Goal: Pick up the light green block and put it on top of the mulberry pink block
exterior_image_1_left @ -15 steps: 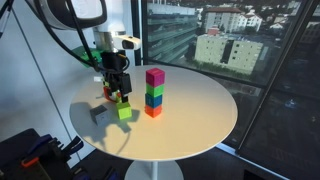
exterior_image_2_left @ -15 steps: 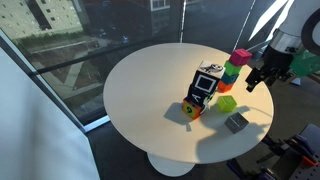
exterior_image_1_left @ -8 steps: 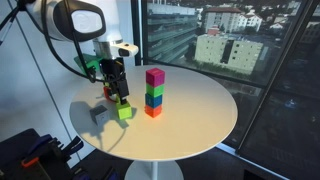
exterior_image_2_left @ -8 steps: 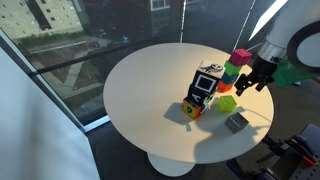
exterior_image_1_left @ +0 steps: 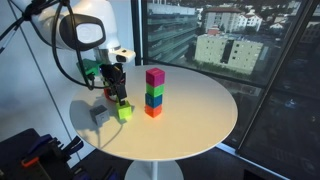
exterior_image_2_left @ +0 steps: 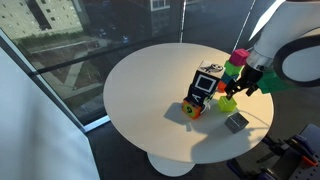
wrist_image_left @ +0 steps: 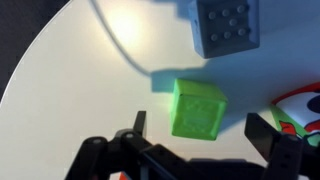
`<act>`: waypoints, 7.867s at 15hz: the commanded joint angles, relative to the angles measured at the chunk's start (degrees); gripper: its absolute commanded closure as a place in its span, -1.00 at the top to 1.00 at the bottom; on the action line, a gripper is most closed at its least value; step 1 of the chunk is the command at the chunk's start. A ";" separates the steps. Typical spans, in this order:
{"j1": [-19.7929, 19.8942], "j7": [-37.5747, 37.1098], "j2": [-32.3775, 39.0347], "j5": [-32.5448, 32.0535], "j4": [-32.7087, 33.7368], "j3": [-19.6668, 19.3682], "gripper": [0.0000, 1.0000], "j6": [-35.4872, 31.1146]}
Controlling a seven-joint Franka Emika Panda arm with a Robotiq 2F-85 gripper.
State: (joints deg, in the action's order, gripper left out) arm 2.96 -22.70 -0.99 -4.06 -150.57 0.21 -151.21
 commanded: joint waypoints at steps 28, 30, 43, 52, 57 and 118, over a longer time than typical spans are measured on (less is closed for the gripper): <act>-7.91 -11.94 12.03 -7.63 6.96 -8.05 1.00 -5.64; -8.04 -12.05 12.35 -7.71 6.97 -8.22 1.00 -5.76; -8.26 -10.81 12.67 -7.02 8.02 -9.73 -0.35 -3.78; -6.23 -6.66 8.13 -6.07 10.44 -8.89 -0.37 6.15; -5.15 -5.29 5.09 -6.12 11.78 -8.03 -0.37 10.95; 2.27 -1.45 6.74 -0.57 38.25 -7.95 -0.37 32.01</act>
State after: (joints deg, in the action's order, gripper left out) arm 4.99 -23.15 5.15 -3.74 -114.09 -7.70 -120.58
